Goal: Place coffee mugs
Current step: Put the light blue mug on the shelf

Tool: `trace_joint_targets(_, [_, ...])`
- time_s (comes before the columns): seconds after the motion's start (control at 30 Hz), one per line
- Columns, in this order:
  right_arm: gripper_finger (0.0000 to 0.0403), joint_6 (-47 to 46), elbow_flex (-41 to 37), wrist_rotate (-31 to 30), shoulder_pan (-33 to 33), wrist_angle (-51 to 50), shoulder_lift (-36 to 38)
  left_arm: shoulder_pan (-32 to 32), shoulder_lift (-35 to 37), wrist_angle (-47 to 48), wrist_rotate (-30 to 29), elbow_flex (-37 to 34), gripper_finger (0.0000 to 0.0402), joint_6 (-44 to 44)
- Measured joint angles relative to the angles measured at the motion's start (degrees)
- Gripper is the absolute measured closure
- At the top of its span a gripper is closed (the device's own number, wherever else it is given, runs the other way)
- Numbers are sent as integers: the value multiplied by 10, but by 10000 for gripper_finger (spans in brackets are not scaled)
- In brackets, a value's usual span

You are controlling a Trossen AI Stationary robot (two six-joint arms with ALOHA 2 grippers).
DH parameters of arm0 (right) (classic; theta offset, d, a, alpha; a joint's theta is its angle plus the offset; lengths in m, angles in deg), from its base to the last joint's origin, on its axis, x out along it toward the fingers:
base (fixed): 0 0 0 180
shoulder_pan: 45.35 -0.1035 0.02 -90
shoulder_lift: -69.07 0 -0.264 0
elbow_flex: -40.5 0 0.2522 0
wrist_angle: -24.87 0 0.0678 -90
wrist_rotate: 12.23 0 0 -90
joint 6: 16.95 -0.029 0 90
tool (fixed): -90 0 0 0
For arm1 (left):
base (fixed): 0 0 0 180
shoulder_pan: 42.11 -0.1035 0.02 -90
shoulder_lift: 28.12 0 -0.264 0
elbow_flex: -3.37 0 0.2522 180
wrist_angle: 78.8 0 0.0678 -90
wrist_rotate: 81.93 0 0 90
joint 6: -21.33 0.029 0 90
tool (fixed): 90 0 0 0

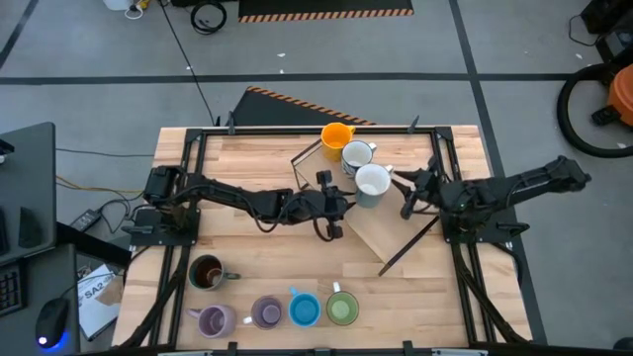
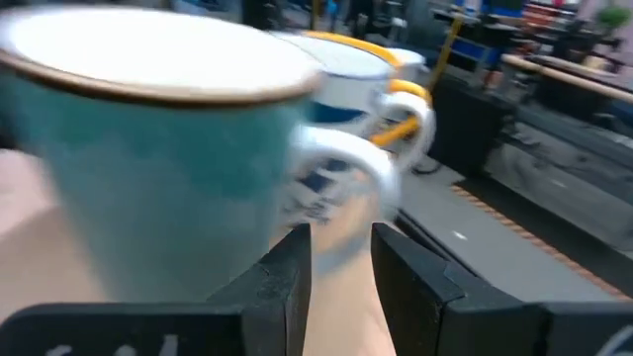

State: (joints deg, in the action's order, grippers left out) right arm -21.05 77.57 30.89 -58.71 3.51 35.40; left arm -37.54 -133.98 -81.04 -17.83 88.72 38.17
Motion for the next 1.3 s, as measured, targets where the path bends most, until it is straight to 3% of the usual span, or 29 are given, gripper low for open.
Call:
trace_joint_targets(0.67, [289, 39, 0, -77, -41, 61, -58, -4, 0, -8, 26, 0, 285, 12])
trace_joint_targets(0.93, [289, 24, 0, -107, -93, 63, -44, -5, 0, -1, -21, 0, 285, 31])
trace_joint_targets(1.3, [289, 26, 22, -174, -171, 39, -45, -5, 0, -4, 5, 0, 285, 13])
